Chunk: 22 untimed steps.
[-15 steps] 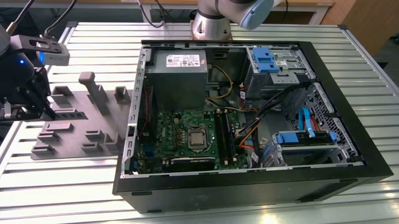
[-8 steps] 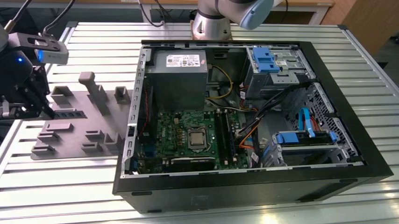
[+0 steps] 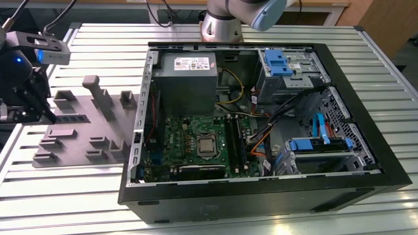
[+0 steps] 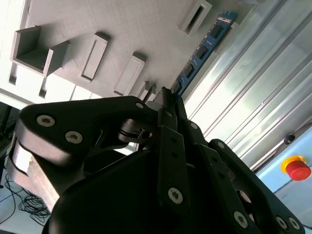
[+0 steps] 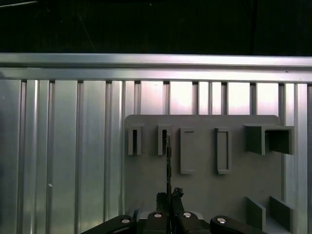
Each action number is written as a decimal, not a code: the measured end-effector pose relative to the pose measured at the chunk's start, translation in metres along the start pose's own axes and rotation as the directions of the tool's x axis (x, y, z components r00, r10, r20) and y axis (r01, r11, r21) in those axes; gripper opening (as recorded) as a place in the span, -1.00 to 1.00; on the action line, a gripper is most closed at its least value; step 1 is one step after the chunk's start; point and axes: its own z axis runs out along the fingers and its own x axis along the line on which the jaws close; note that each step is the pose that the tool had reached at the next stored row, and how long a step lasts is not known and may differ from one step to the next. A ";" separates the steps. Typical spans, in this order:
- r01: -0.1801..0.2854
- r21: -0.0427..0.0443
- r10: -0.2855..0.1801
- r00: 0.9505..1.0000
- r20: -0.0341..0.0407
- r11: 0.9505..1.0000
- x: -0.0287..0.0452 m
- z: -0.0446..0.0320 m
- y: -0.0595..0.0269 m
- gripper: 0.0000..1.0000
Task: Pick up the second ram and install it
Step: 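Pick up the second ram and move it above second insertion slot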
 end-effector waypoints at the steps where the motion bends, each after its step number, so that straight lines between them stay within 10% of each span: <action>1: 0.000 0.000 0.000 1.000 0.000 1.000 0.0000 -0.0006 0.0000 -0.72; 22: 0.000 0.000 0.000 1.000 0.000 1.000 0.0000 -0.0143 0.0001 -0.72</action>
